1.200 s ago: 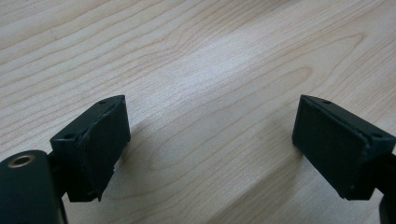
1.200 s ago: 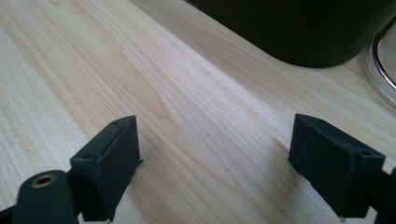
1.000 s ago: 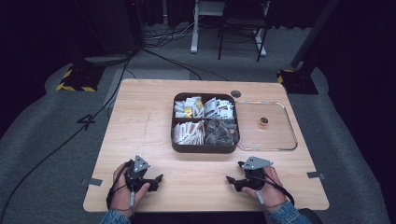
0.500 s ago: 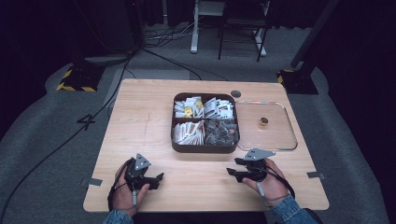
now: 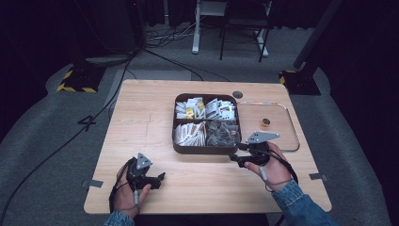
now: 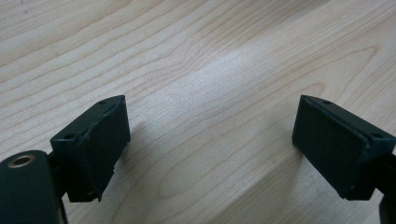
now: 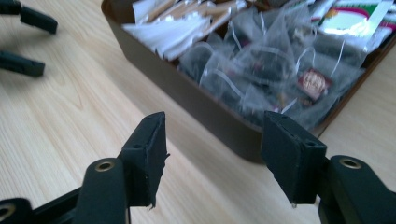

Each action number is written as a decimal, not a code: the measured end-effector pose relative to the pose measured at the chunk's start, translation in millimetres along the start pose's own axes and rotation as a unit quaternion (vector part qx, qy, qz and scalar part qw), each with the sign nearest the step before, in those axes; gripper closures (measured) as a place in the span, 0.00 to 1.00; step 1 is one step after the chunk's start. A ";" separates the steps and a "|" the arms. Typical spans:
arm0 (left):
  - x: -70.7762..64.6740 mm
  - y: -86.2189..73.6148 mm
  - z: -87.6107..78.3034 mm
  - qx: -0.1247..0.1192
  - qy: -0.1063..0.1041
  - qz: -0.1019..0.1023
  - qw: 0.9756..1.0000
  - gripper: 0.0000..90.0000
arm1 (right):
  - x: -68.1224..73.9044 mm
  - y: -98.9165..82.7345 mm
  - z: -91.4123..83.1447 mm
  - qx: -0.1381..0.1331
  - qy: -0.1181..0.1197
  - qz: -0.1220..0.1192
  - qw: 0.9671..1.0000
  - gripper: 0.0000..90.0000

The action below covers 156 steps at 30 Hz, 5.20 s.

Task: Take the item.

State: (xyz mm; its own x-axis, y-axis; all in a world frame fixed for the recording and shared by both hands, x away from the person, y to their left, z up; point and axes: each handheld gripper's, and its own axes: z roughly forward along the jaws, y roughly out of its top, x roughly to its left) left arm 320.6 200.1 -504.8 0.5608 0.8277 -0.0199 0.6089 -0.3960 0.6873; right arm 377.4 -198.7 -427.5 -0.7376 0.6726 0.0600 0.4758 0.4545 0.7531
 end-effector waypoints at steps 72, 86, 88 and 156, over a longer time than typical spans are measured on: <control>0.9 0.5 0.3 0.001 -0.001 0.000 1.000 0.13 | -90.5 115.3 140.2 -0.002 -0.024 0.150 0.988 0.70; 0.9 0.5 0.3 0.001 -0.001 0.000 1.000 0.13 | -95.8 109.4 164.7 0.030 -0.051 0.170 0.984 0.82; 0.9 0.5 0.4 0.000 -0.001 0.000 1.000 0.13 | -94.9 110.1 164.6 0.032 -0.052 0.176 0.982 0.86; 0.8 0.4 0.4 0.000 -0.001 -0.001 1.000 0.13 | 26.0 60.9 -4.1 -0.032 0.138 0.091 0.986 0.97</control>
State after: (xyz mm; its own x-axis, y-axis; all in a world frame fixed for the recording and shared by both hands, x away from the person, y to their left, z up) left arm 321.6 200.4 -504.8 0.5617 0.8270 -0.0228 0.6093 -0.3948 0.6877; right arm 385.2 -156.0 -377.4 -0.7495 0.5513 0.3665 0.5872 0.2978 0.7527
